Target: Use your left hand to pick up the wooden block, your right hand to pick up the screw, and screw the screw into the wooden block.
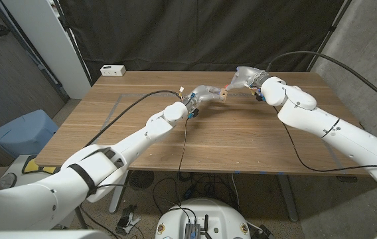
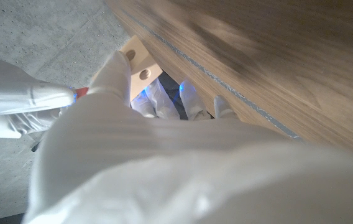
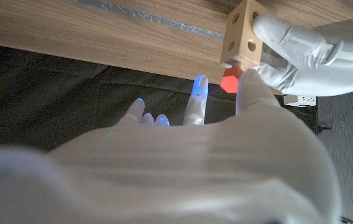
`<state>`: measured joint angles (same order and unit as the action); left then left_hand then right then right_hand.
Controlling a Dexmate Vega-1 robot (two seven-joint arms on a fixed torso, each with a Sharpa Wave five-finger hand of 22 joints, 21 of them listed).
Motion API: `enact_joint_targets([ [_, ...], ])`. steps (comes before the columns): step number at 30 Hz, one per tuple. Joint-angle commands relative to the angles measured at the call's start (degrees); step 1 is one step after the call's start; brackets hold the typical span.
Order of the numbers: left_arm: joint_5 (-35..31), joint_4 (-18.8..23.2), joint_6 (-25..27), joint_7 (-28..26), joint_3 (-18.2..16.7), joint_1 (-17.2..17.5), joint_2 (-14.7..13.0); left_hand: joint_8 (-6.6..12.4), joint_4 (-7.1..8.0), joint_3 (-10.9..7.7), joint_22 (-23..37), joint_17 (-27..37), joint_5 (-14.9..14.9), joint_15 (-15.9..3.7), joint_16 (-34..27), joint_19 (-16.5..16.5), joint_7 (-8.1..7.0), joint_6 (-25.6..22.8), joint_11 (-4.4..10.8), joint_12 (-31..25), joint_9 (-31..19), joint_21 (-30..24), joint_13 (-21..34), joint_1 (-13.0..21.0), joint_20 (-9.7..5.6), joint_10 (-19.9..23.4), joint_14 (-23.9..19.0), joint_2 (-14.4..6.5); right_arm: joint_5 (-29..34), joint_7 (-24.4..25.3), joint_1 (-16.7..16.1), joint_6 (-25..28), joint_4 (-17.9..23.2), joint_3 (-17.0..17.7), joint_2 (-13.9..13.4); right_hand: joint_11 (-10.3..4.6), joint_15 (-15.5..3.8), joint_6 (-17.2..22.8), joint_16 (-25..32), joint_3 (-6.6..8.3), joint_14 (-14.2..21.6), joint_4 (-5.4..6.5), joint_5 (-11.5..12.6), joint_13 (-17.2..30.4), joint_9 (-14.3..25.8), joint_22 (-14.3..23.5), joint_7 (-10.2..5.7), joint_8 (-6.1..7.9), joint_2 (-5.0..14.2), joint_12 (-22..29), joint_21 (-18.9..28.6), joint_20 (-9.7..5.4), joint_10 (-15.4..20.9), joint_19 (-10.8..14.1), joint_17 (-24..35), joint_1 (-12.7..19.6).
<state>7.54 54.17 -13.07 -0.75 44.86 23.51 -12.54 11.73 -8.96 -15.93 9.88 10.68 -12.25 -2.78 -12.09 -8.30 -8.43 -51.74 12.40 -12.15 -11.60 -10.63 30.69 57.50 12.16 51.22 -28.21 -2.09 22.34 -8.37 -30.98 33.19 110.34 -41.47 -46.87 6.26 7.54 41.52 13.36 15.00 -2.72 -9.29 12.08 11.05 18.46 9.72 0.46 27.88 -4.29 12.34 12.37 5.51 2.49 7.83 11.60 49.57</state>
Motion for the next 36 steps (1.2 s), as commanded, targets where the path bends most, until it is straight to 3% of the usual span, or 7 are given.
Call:
enact_joint_targets([
  [1,0.21,-1.59,-0.94,0.45,0.17,-0.59,0.67,0.46,0.3,-0.05,0.16,0.0,-0.26,-1.97,0.13,0.08,0.07,-0.91,-0.01,-0.43,-0.17,-0.41,0.21,-0.3,-0.03,0.53,0.08,-1.05,0.77,0.3,-0.24,-0.19,-0.68,-0.32,0.23,-0.18,0.0,1.36,0.34,0.52,0.37,0.22,0.3,0.08,0.44,0.22,-0.23,0.93,-0.02,0.58,0.05,0.05,1.11,0.88,0.17,0.61],
  [26,0.1,-0.26,-0.69,0.61,0.2,-0.14,0.12,0.51,0.35,-0.02,0.16,0.0,-0.26,-1.94,0.14,0.09,0.03,-1.03,-0.06,-0.42,-0.18,-0.4,0.21,-0.38,-0.03,0.48,0.1,-1.08,3.17,1.39,-0.55,0.36,-0.52,-0.72,0.92,-1.88,-1.23,6.24,1.31,0.86,4.26,0.63,0.56,0.07,2.27,0.25,-2.32,5.11,0.11,0.94,0.33,-0.66,5.67,4.05,0.44,1.06],
  [34,0.24,-0.47,-0.79,0.91,0.22,-0.07,0.16,0.52,0.31,-0.04,0.16,0.0,-0.27,-1.93,0.16,0.09,0.11,-1.05,-0.07,-0.41,-0.18,-0.4,0.2,-0.32,-0.03,0.46,0.13,-1.09,4.42,0.9,-0.21,1.15,-0.43,-1.29,1.28,-2.66,-1.4,8.69,1.44,0.26,5.3,1.18,0.33,0.05,2.78,0.28,-2.48,6.79,-0.41,1.04,0.21,-0.76,7.43,4.7,0.47,-0.2],
  [36,0.3,-0.59,-0.85,1.01,0.21,-0.07,0.2,0.53,0.33,-0.03,0.16,0.0,-0.27,-1.98,0.17,0.11,0.06,-1.07,-0.08,-0.4,-0.18,-0.4,0.21,-0.34,-0.02,0.44,0.15,-1.11,4.52,1.18,-0.3,1.31,-0.46,-1.21,1.5,-2.84,-1.5,9.39,1.5,0.01,5.69,1.38,0.26,0.05,2.73,0.29,-3.29,7.16,-0.64,1.06,0.23,-0.79,8.01,5.03,0.47,-0.74],
])
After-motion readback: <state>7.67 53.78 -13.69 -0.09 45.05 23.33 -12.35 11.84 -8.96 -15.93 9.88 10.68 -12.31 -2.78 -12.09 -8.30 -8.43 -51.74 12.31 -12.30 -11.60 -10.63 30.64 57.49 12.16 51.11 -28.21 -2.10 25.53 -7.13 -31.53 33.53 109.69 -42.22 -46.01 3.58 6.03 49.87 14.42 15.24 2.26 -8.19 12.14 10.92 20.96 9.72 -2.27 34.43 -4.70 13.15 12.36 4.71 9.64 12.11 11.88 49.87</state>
